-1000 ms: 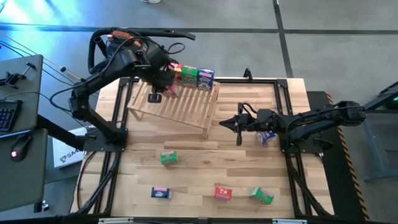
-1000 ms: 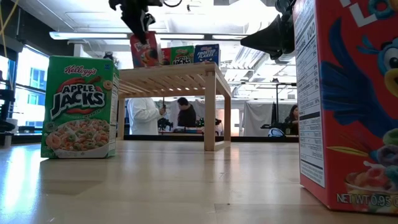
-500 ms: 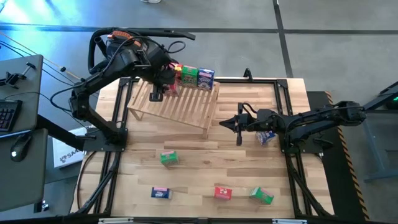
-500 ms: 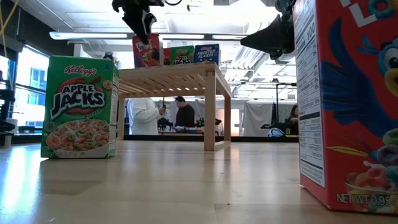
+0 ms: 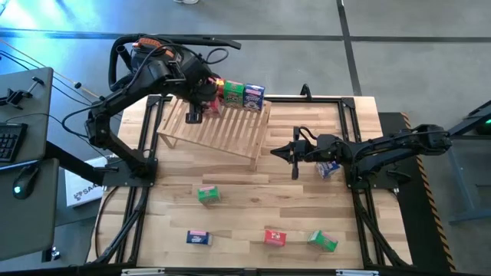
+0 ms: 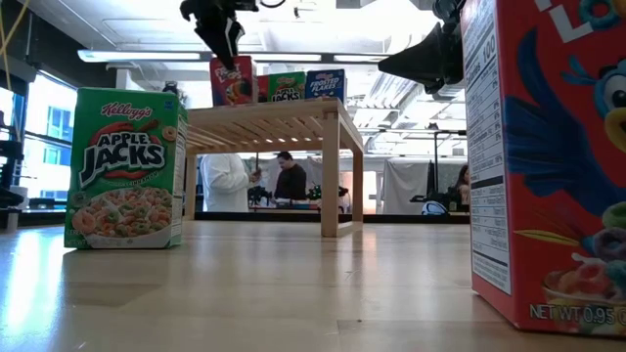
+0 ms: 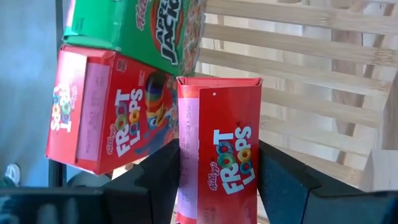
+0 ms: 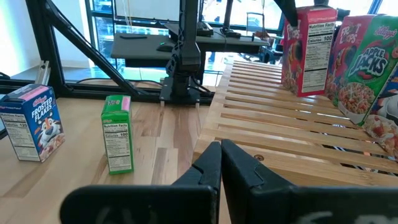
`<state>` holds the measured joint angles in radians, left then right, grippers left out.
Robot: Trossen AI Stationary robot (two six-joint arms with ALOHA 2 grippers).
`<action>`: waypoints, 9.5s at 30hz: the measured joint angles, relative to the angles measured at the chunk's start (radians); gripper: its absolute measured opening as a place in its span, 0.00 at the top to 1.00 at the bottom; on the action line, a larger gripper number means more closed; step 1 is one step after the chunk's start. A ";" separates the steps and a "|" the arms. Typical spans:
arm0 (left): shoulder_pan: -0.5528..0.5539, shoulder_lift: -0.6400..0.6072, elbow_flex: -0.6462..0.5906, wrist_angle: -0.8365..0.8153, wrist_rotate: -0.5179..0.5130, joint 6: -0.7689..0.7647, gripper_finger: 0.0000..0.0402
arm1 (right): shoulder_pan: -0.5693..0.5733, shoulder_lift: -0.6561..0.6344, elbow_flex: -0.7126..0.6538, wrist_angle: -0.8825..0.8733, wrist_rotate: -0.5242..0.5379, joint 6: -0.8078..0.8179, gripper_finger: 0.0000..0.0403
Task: Stack cereal on shelf
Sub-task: Put the left red cereal box on the shelf aligned with the other red cereal box, then put the left green cereal box aligned with the other green cereal box on the shelf
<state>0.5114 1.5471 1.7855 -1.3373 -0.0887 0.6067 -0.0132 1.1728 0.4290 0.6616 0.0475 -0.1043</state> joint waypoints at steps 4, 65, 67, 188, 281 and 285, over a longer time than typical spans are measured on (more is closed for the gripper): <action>0.000 0.000 0.000 0.000 -0.001 -0.002 0.55 | 0.000 0.000 0.000 0.000 0.000 0.000 1.00; -0.054 -0.533 -0.994 0.949 -0.105 -0.341 0.88 | 0.000 0.000 0.000 -0.022 -0.003 0.000 1.00; -0.037 -0.533 -1.007 0.978 -0.092 -0.336 0.88 | 0.000 0.000 0.000 -0.022 -0.003 0.000 1.00; -0.903 0.149 -0.414 0.146 -0.056 -1.187 0.28 | 0.053 0.057 0.089 -0.097 0.034 0.035 1.00; -0.221 0.053 -0.031 0.262 -0.268 -0.003 0.45 | 0.053 0.056 0.088 -0.097 0.008 0.036 1.00; -0.222 0.038 -0.031 0.293 -0.265 0.029 0.45 | 0.053 0.056 0.088 -0.097 0.008 0.036 1.00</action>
<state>0.2897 1.5855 1.7542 -1.0438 -0.3540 0.6356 0.0402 1.2293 0.5171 0.5648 0.0555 -0.0685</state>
